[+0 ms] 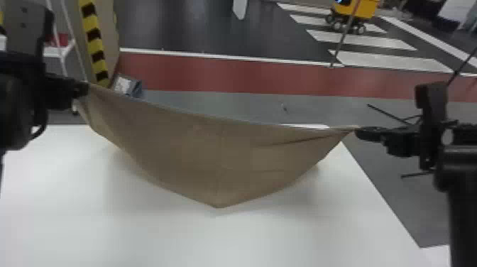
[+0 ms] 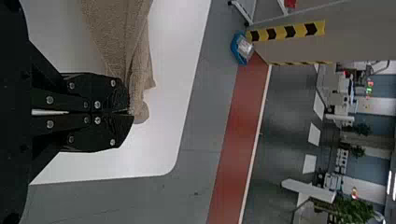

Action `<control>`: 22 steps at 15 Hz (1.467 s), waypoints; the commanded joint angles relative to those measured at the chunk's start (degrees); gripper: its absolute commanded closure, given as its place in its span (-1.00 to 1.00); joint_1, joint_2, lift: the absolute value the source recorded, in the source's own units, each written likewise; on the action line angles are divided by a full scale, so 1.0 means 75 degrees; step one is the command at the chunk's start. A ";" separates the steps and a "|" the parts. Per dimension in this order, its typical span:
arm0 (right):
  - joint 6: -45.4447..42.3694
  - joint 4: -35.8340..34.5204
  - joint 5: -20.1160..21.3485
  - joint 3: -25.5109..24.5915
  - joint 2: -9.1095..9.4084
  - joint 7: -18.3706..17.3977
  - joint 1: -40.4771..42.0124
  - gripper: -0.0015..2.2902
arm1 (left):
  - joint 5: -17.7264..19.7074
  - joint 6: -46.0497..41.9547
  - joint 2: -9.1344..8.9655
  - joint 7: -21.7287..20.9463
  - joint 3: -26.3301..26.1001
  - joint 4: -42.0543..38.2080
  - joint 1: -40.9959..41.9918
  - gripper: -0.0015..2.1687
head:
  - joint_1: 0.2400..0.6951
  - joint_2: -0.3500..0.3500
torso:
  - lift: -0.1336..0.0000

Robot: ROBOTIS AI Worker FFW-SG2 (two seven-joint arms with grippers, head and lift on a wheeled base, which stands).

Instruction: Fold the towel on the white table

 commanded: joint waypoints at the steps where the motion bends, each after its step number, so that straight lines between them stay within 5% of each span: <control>1: -0.0063 0.0707 0.0010 0.0190 0.0442 -0.0693 -0.1017 0.97 | -0.0048 -0.1082 -0.0037 0.0360 -0.0126 0.1132 -0.0857 -0.08 | 0.44 -0.58 | -0.88; 4: -0.0227 0.0157 -0.0658 -0.0244 0.0630 -0.1032 -0.1275 0.97 | 0.0104 -0.1973 -0.0025 0.0431 0.0308 0.0558 -0.0705 -0.08 | 0.00 -0.49 | -0.88; 6: -0.0063 -0.1086 -0.1584 -0.1076 0.0501 -0.0775 -0.0466 0.97 | 0.0409 -0.2746 0.0057 0.0196 0.0964 -0.0626 0.0291 -0.08 | -0.20 -0.46 | -0.88; 8: -0.0368 -0.2093 -0.2065 -0.1814 0.0454 -0.0388 0.1081 0.97 | 0.0444 -0.5066 0.0092 -0.0061 0.1714 -0.1493 0.2061 -0.08 | -0.36 -0.46 | -0.88; 11: -0.2946 -0.2820 -0.2111 -0.2201 0.1017 0.0409 0.3554 0.97 | 0.0303 -0.8113 0.0127 -0.0448 0.2429 -0.1306 0.4311 -0.08 | -0.12 -0.45 | -0.88; 12: -0.4001 -0.2796 -0.1959 -0.2165 0.1169 0.0468 0.4257 0.97 | 0.0245 -0.9168 0.0127 -0.0694 0.2534 -0.0942 0.4838 -0.08 | 0.22 -0.41 | -0.88; 16: -0.6368 -0.2351 -0.1936 -0.2365 0.1321 0.0925 0.5979 0.97 | 0.0221 -1.2777 0.0151 -0.1280 0.3202 0.0323 0.6467 -0.08 | 0.99 -0.40 | -0.88; 19: -0.7165 -0.2175 -0.2041 -0.2681 0.1310 0.1194 0.6600 0.97 | 0.0221 -1.4441 0.0268 -0.1878 0.3917 0.1167 0.6971 -0.08 | 1.00 -0.43 | -0.88; 22: -0.7680 -0.2164 -0.2123 -0.2939 0.1310 0.1475 0.6952 0.97 | 0.0198 -1.4629 0.0280 -0.2604 0.4386 0.1214 0.7194 -0.08 | 1.00 -0.44 | -0.88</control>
